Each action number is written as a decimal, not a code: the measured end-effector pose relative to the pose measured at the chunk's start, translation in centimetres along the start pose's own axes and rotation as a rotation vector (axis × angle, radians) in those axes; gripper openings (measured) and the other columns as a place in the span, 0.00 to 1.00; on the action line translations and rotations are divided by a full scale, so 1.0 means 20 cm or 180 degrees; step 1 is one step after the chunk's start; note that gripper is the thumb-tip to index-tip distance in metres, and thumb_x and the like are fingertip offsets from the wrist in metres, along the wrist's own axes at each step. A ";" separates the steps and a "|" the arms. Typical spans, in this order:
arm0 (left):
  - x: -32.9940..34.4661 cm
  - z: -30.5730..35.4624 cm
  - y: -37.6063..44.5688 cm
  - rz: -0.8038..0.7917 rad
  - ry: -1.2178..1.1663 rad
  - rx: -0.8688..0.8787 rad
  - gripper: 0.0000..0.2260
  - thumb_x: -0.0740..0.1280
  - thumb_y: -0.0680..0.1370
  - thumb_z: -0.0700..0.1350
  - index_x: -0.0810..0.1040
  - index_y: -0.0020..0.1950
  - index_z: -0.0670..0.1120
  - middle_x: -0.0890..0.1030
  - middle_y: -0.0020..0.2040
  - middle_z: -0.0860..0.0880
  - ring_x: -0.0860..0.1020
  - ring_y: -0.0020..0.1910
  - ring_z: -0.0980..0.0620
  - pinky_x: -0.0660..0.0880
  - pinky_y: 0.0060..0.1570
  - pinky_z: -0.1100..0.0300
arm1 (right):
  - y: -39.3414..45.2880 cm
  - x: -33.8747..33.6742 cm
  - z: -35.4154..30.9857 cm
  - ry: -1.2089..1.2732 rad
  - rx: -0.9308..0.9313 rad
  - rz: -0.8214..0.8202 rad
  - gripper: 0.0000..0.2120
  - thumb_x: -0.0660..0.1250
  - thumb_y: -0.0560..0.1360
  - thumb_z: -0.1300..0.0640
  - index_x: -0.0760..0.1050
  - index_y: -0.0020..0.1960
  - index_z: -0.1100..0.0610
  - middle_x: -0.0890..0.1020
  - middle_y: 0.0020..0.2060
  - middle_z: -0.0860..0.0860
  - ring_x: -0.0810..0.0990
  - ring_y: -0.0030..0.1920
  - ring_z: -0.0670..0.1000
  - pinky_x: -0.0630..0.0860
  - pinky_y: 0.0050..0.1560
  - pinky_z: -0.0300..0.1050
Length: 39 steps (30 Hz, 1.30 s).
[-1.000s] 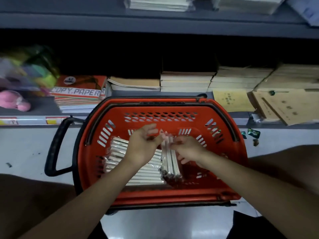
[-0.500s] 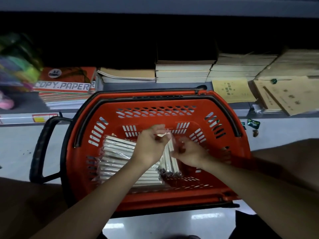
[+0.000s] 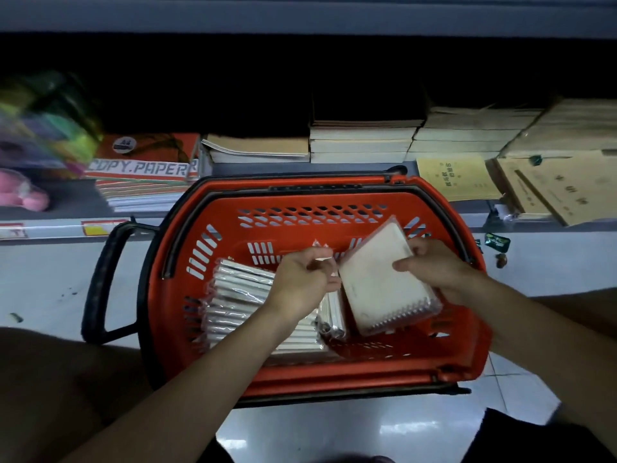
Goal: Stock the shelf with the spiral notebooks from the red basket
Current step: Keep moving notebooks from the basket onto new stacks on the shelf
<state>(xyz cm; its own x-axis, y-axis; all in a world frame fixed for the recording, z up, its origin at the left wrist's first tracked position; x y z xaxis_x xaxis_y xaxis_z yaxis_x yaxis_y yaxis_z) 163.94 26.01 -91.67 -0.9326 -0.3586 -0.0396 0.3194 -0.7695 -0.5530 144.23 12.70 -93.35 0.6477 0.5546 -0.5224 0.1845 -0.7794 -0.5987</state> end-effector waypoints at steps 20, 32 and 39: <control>-0.05 0.33 -0.46 -0.0346 -0.1976 0.0621 0.13 0.67 0.80 0.42 0.76 0.64 0.40 0.83 0.58 0.38 0.83 0.52 0.40 0.81 0.55 0.45 | -0.78 -0.02 -0.43 0.3709 -0.1102 -0.0727 0.22 0.64 0.80 0.61 0.71 0.73 0.52 0.80 0.66 0.54 0.79 0.67 0.55 0.76 0.66 0.53; -0.25 0.64 -0.61 -0.0155 -0.0950 0.2015 0.19 0.58 0.84 0.49 0.66 0.75 0.60 0.84 0.60 0.44 0.78 0.26 0.40 0.81 0.30 0.49 | -0.87 -0.12 -0.57 0.3097 -0.1557 -0.0528 0.23 0.65 0.76 0.65 0.71 0.70 0.51 0.84 0.59 0.59 0.84 0.57 0.62 0.84 0.52 0.56; -0.37 0.70 -0.56 0.0063 -0.1254 0.1944 0.14 0.60 0.83 0.48 0.80 0.65 0.52 0.85 0.57 0.42 0.84 0.41 0.38 0.83 0.41 0.46 | -0.88 -0.11 -0.69 0.3183 -0.1900 -0.0475 0.23 0.67 0.72 0.66 0.72 0.65 0.54 0.85 0.58 0.59 0.85 0.56 0.62 0.84 0.52 0.56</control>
<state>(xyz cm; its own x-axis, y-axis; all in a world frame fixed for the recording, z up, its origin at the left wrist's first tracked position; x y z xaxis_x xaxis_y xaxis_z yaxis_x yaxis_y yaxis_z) 169.58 29.79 -73.52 -0.8328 -0.4505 0.3217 0.4796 -0.8774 0.0128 149.77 21.17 -73.16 0.8337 0.3835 0.3974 0.4531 -0.8864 -0.0952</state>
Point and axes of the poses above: each hand's wrist, its own y-axis towards the middle knuckle, its own x-axis out of the palm, z = x × y, the point moved 6 cm from there along y, towards the middle knuckle
